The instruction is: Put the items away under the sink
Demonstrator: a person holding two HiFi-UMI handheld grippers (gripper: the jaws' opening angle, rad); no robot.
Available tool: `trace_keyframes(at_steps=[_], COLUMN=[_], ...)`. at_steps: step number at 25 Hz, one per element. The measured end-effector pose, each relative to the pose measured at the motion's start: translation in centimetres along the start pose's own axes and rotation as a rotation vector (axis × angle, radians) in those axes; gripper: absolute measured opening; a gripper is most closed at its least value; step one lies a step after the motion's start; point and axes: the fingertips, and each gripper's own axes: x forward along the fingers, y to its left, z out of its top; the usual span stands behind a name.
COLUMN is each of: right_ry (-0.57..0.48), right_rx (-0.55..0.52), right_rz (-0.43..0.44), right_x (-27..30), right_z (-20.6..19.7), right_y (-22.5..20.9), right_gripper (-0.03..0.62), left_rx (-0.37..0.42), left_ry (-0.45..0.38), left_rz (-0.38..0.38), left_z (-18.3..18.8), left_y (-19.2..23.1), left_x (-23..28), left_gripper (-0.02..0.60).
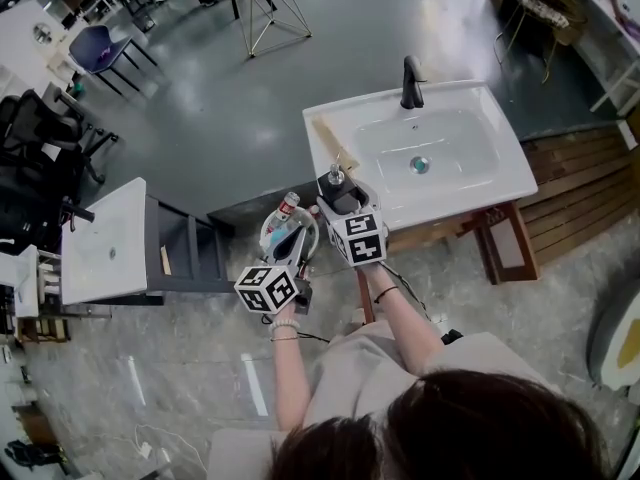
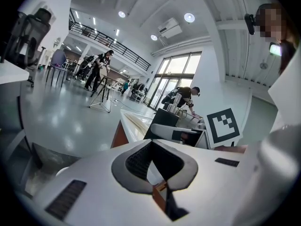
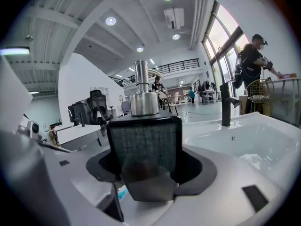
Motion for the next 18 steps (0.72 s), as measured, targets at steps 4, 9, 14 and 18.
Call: trace_keyframes(at_steps=[4,9,14,18], right_ry=[-0.008,-0.032,-0.052,-0.084], right_rx=[0.03,0.05,0.066,0.075], right_rz=[0.001,0.014,0.014,0.011], right_x=[-0.4,-1.3,-2.6,-4.3], right_z=[0.4,1.6,2.6,3.5], right_y=[-0.5,-0.5,-1.0,-1.4], right_gripper=[0.328,0.328,0.328,0.328], left_rx=[0.004,0.013,0.03,0.041], left_ry=[-0.006,-0.006,-0.001,-0.001], left_rz=[-0.005,-0.03,-0.062,-0.089], left_z=[0.2,0.4,0.5,0.3], left_y=[-0.1,-0.9,-2.0,-3.1], left_x=[-0.1,0.0,0.3,0.3], left_gripper=[0.003,0.002,0.003,0.003])
